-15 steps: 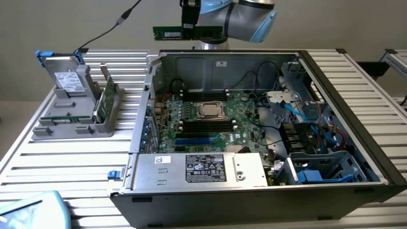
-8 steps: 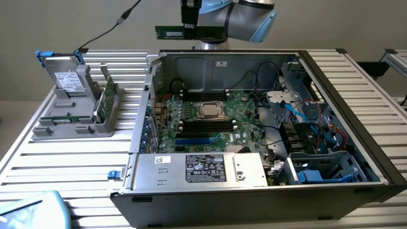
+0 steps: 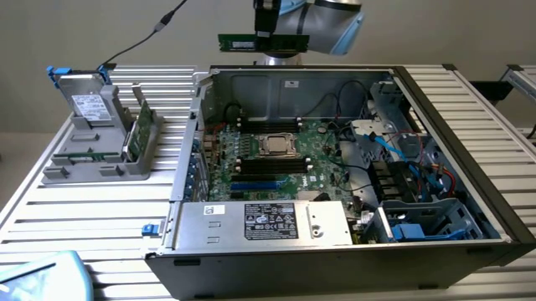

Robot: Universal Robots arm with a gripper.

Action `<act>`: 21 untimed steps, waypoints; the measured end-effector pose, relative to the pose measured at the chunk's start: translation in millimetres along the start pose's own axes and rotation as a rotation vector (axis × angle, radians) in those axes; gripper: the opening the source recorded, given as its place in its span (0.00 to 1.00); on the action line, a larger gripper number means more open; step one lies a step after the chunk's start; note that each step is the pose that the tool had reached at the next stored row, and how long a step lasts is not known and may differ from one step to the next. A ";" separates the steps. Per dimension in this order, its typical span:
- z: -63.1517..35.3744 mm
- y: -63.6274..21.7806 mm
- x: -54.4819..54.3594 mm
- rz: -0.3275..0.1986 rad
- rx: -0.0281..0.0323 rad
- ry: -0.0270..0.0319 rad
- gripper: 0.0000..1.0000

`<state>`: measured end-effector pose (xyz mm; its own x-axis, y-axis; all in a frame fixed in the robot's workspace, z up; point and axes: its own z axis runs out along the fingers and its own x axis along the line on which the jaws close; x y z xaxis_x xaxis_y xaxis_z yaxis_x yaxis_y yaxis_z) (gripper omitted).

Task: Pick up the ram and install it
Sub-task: 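Pick up the ram and move it above insertion slot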

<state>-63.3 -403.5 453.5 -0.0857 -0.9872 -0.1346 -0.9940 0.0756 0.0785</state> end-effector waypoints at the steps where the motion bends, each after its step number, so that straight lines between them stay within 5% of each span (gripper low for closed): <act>1: -0.2 -3.2 -0.3 0.000 0.0001 -0.0001 0.15; 11: 11.6 -23.1 -0.1 0.008 0.0047 -0.0009 0.15; 21: 29.0 -31.1 2.7 0.032 0.0080 -0.0028 0.15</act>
<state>-34.6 -404.4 422.0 -0.1175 -0.9839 -0.1349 -0.9913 0.1081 0.0749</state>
